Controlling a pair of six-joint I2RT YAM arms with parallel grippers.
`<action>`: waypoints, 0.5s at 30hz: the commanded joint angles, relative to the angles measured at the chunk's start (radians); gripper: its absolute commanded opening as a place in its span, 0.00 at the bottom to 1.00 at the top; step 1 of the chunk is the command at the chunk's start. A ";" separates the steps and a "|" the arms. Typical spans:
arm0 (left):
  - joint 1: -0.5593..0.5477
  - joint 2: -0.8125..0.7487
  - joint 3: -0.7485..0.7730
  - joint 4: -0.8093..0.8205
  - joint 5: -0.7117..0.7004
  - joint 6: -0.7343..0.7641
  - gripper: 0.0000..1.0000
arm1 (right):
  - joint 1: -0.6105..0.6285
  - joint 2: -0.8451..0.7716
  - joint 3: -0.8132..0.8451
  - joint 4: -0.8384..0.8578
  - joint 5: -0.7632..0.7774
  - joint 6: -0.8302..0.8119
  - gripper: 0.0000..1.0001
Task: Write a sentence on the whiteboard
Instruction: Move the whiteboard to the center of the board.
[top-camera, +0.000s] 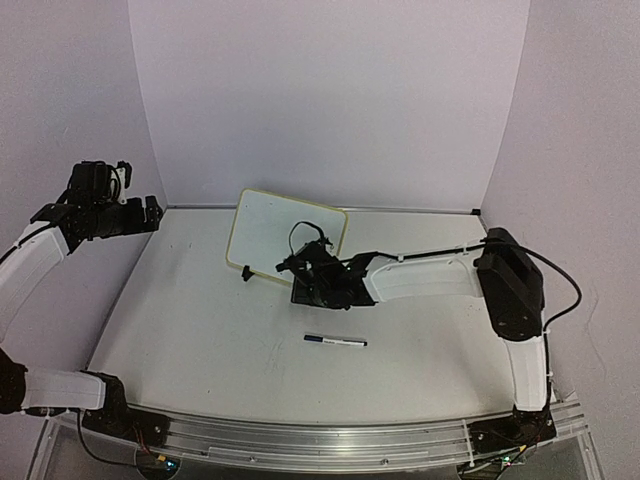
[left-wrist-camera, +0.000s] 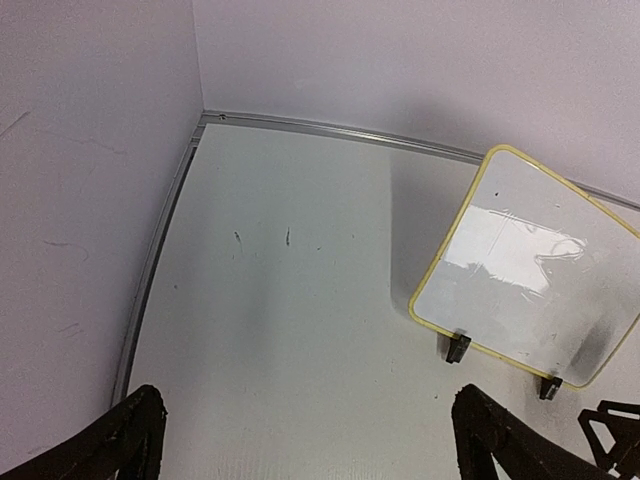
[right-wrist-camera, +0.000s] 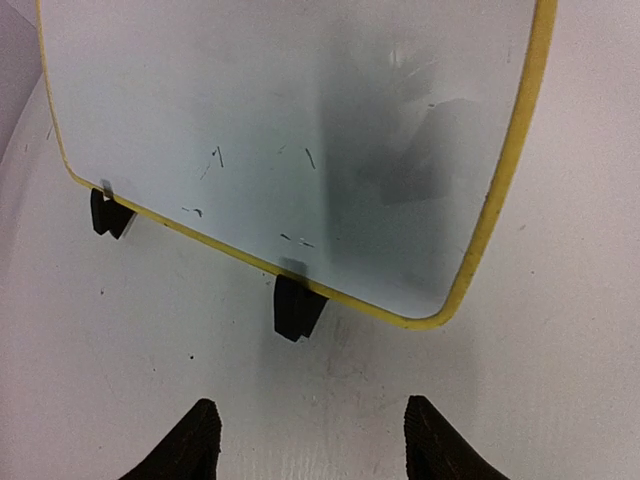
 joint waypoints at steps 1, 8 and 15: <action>0.002 -0.020 -0.002 0.034 0.025 -0.010 1.00 | 0.005 0.090 0.108 -0.023 -0.013 0.049 0.57; 0.001 -0.026 0.001 0.029 0.026 -0.011 0.99 | 0.005 0.219 0.257 -0.082 0.027 0.062 0.56; 0.001 -0.029 0.003 0.026 0.038 -0.016 0.99 | 0.006 0.339 0.393 -0.167 0.101 0.067 0.54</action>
